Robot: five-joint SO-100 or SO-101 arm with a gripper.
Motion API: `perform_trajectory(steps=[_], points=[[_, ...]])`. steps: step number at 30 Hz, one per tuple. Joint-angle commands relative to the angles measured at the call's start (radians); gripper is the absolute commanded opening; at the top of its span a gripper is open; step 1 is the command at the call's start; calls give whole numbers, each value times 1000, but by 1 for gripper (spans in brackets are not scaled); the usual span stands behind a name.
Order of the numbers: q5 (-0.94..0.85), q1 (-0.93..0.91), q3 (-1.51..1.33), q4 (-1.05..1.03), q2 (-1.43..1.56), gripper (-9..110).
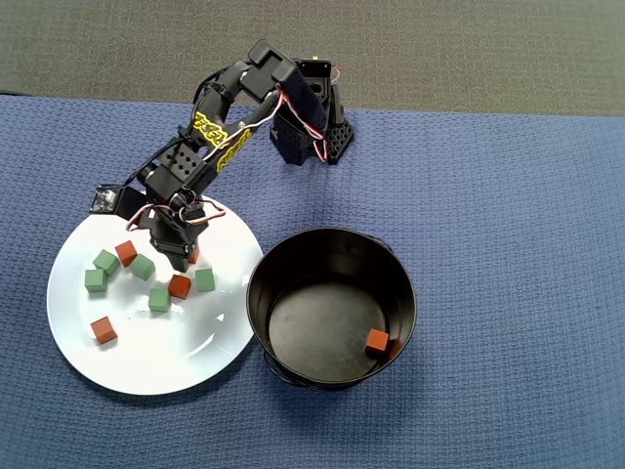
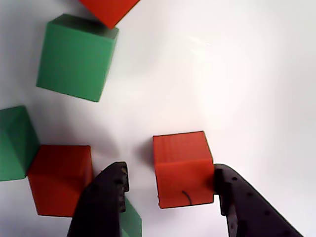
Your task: Pick up the red cubes from the white plate and place them in the black recipient
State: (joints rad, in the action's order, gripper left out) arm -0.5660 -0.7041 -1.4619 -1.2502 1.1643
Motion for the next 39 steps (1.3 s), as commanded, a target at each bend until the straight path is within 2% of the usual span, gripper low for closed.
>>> perform_trajectory(steps=[1, 5, 10, 14, 19, 22, 26, 34, 39], points=[[-23, 26, 11, 8, 48, 11], [-21, 26, 8, 18, 46, 9], [-14, 21, 9, 18, 49, 0], [15, 8, 17, 12, 67, 0], [121, -48, 169, -170, 127, 0], [127, -61, 262, -285, 169, 0], [141, -55, 331, -299, 218, 0], [175, 161, 189, -186, 417, 0], [256, 368, 187, -216, 534, 0]])
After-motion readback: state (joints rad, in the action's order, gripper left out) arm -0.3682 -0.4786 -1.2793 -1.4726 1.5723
